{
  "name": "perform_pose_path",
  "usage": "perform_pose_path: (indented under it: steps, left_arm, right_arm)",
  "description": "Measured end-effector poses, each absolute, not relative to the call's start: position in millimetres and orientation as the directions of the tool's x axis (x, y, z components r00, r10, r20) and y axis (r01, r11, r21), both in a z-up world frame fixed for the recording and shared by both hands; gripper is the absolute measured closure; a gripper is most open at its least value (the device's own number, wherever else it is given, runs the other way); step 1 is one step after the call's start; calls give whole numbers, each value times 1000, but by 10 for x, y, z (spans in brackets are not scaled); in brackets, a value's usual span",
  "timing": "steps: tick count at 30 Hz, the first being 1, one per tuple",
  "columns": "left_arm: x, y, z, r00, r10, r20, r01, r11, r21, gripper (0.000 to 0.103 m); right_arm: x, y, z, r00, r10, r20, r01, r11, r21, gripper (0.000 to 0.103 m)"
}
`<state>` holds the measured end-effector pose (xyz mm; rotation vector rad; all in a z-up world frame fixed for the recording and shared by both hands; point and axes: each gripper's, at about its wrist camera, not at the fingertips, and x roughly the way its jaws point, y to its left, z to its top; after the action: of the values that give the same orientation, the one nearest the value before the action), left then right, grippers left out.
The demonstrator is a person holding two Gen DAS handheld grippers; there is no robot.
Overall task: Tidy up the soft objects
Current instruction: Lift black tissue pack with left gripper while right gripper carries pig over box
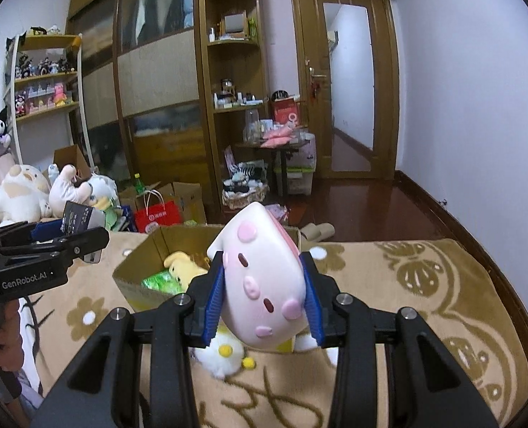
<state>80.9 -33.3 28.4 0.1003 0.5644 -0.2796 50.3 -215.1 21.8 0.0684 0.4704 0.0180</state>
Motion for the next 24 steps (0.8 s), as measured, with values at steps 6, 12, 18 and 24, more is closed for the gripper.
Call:
perform_pose_path:
  steps: [6, 12, 18, 24]
  left_arm:
    - [994, -311, 415, 832, -242, -499, 276, 961, -6, 40]
    - [1259, -379, 413, 843, -220, -492, 277, 960, 45, 40]
    - [1482, -407, 204, 817, -224, -532, 279, 960, 24, 40]
    - [1686, -442, -114, 770, -231, -594, 289, 957, 2, 40]
  right_arm:
    - [703, -2188, 293, 901, 41, -433, -18, 998, 57, 61]
    - [951, -2165, 376, 913, 55, -405, -40, 998, 44, 61]
    - [1153, -2106, 311, 911, 99, -401, -79, 995, 67, 61]
    - [1343, -2045, 64, 891, 171, -420, -123, 983, 137, 60]
